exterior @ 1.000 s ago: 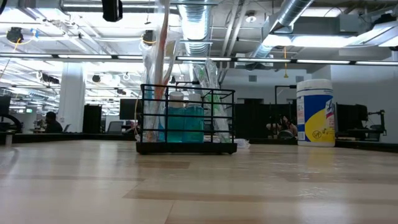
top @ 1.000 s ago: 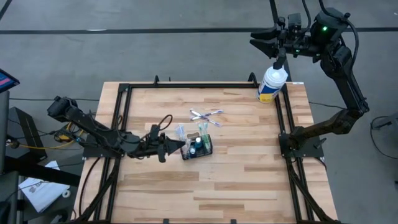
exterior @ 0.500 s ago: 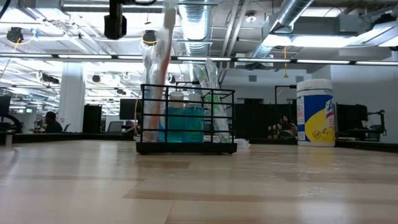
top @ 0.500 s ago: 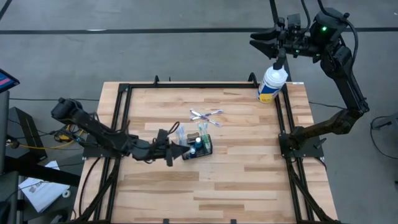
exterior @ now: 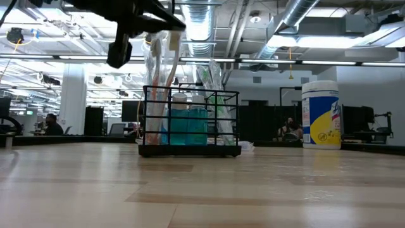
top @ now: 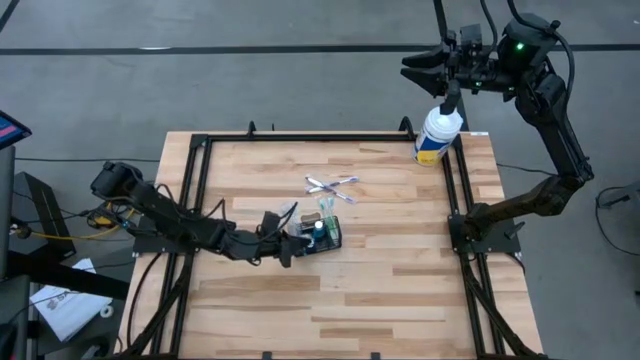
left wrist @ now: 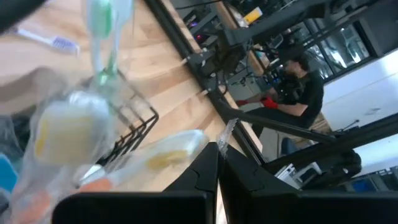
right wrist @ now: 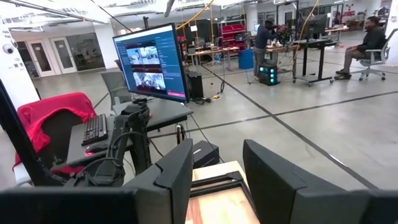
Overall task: Pick & Place toothbrushing station
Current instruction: Put the orange toothbrush into the mesh organizer, then put the bottom purple toothbrush into the mesh organizer
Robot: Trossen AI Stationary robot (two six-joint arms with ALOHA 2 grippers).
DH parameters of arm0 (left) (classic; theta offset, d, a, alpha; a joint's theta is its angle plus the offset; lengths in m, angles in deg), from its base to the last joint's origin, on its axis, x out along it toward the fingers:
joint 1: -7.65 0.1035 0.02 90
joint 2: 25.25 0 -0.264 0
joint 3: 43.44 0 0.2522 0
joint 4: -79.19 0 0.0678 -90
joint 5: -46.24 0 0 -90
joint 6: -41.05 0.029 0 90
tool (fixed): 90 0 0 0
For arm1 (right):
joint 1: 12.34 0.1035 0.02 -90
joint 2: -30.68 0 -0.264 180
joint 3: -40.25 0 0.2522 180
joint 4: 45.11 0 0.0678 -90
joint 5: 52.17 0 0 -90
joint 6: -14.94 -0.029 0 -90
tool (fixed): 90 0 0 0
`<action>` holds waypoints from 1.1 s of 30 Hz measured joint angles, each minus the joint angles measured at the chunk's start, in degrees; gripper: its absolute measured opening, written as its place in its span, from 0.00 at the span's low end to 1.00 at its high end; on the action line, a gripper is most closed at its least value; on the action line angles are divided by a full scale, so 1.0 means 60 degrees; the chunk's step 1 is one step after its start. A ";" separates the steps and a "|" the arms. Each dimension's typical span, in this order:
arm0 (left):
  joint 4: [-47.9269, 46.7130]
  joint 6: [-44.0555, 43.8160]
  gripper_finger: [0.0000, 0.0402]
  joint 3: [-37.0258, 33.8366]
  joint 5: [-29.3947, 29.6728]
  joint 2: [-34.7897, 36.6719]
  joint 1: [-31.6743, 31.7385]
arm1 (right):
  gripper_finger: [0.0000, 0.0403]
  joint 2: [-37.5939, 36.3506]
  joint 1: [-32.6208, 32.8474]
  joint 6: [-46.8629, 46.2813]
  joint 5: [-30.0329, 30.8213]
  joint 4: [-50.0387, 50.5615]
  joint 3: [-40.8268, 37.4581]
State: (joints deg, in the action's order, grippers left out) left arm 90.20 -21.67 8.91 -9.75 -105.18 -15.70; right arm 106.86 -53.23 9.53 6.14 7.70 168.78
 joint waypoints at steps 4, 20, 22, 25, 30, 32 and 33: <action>0.0021 -0.0303 0.00 0.0000 -0.0260 -0.0095 -0.0009 | 0.34 0.0000 0.0000 0.0182 -0.0001 0.0004 -0.0001; -0.0003 0.1205 0.61 -0.0004 -0.0556 0.1029 -0.0018 | 0.47 0.0000 0.0000 0.0322 -0.0002 0.0000 0.0001; -0.0091 0.1207 0.69 -0.0004 -0.0542 0.1033 0.0001 | 0.49 0.0000 0.0000 0.0404 -0.0002 -0.0018 -0.0002; -0.0166 0.1273 0.76 -0.0004 -0.0533 0.1133 0.0102 | 0.52 0.0000 -0.0001 0.0438 -0.0002 -0.0135 0.0001; -0.0014 0.2501 0.78 -0.0004 0.0049 0.2165 0.0292 | 0.53 0.0000 -0.0036 0.0936 0.0062 -0.0189 0.0001; 0.0302 0.3344 0.77 -0.0004 0.0467 0.2848 0.0377 | 0.53 0.0000 -0.0163 0.1053 0.0080 -0.0156 0.0000; 0.0599 0.3814 0.76 -0.0004 0.0567 0.3195 0.0421 | 0.52 0.0000 -0.0231 0.1116 0.0092 -0.0065 0.0002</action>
State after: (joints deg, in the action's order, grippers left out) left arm 93.80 1.22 8.88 -6.35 -86.01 -13.18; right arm 106.86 -54.61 16.23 6.69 7.31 168.79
